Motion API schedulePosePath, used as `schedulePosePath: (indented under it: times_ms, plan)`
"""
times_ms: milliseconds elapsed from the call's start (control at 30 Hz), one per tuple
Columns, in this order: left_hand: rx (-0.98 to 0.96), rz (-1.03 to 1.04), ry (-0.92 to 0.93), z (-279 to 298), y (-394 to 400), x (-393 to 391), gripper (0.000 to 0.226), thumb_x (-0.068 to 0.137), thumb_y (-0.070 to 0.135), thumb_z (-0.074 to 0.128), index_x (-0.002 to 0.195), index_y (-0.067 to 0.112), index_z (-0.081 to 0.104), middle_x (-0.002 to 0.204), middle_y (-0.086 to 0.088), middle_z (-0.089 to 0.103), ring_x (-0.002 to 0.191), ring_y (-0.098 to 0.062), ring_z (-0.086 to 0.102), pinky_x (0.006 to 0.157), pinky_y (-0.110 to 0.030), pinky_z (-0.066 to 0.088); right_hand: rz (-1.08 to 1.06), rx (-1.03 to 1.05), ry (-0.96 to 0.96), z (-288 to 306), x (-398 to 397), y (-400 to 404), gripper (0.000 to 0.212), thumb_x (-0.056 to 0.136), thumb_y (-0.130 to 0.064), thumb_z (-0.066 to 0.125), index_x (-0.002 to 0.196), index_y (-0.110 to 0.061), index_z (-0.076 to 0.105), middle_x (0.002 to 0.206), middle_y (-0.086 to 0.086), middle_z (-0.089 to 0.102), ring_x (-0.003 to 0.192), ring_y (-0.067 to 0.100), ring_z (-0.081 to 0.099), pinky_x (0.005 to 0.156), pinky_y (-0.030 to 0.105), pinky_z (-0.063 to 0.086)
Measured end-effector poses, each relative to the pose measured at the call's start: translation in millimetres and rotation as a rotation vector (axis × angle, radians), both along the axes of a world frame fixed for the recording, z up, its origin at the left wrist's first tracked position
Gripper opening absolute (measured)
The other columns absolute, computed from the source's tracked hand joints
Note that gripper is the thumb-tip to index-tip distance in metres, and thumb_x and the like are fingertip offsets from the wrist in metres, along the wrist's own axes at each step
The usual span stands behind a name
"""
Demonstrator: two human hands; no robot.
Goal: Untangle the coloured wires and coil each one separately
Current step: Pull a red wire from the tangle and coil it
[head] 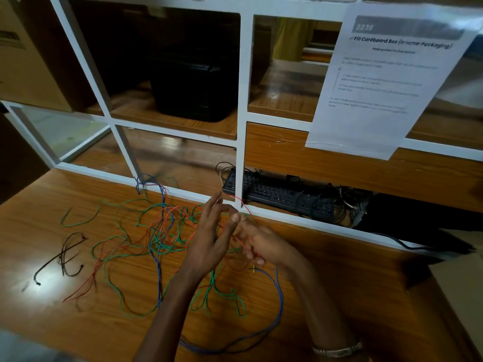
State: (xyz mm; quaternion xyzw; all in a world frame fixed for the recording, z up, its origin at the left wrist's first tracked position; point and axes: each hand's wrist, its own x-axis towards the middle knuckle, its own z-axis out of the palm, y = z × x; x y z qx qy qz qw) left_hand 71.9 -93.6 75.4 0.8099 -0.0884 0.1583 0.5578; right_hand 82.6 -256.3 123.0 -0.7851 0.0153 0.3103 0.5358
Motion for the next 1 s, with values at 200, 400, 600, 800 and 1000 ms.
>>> schedulePosePath:
  times_ms: [200,400,600,800,1000]
  plan:
    - [-0.195,0.087,0.079,-3,-2,-3,0.039,0.104,0.027,0.063,0.143,0.031,0.058,0.157,0.017,0.051,0.130,-0.002,0.062,0.094,-0.020,0.057,0.120,0.331,0.085,6,-3,-13,0.048,0.102,-0.045,0.057,0.089,-0.002,0.073,0.055,-0.003,0.022,0.040,0.006,0.016,0.038,0.021,0.015]
    - [-0.008,0.142,-0.022,-3,-6,-5,0.031,0.102,0.044,0.061,0.132,0.037,0.066,0.155,0.019,0.051,0.113,0.003,0.068,0.079,-0.020,0.059,-0.098,0.924,0.248,6,1,-29,0.038,0.102,-0.026,0.049,0.067,-0.014,0.057,0.042,-0.009,0.023,0.032,0.007,0.011,0.038,0.023,0.009]
    - [0.034,0.195,0.081,-28,23,-3,0.022,0.097,0.046,0.071,0.090,0.025,0.067,0.098,0.013,0.070,0.080,-0.009,0.074,0.064,-0.048,0.061,-0.257,1.052,0.200,24,16,-69,0.037,0.101,-0.024,0.046,0.067,-0.014,0.051,0.038,-0.010,0.026,0.033,0.010,0.006,0.036,0.022,0.009]
    - [-0.152,0.197,0.156,-38,19,-4,0.030,0.100,0.049,0.064,0.088,0.023,0.071,0.092,0.000,0.075,0.087,-0.024,0.076,0.071,-0.061,0.061,-0.366,1.005,0.174,17,14,-76,0.039,0.100,-0.026,0.049,0.064,-0.015,0.058,0.039,-0.009,0.024,0.030,0.008,0.011,0.035,0.023,0.012]
    - [0.047,0.318,0.111,-27,9,-4,0.036,0.101,0.050,0.064,0.135,0.040,0.061,0.134,0.011,0.060,0.067,-0.010,0.075,0.063,-0.039,0.061,-0.360,0.916,0.078,11,13,-62,0.033,0.101,-0.025,0.050,0.076,-0.008,0.062,0.041,-0.007,0.024,0.028,0.005,0.019,0.032,0.019,0.021]
